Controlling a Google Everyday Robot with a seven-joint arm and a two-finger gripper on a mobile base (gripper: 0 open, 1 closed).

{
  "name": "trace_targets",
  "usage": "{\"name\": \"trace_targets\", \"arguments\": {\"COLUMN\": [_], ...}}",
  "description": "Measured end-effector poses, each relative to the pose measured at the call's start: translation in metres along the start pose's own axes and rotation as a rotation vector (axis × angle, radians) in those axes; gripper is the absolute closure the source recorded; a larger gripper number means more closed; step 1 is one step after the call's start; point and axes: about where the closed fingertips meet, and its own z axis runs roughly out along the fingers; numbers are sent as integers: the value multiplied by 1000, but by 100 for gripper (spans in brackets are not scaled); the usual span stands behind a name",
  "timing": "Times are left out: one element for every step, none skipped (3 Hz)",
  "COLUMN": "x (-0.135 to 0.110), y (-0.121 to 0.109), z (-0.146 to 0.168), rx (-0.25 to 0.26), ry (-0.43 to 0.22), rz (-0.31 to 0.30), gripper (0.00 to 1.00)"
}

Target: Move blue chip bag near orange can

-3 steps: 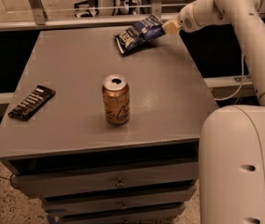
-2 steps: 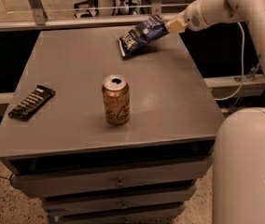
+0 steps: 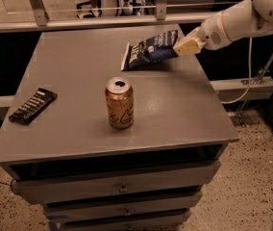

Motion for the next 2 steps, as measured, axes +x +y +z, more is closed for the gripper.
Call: {"name": "trace_targets", "arguments": {"x": [26, 42], "y": [46, 80], "z": [-19, -36], "rx": [-64, -111], "ry": [32, 46], "rz": [29, 58], "gripper": [100, 100]}}
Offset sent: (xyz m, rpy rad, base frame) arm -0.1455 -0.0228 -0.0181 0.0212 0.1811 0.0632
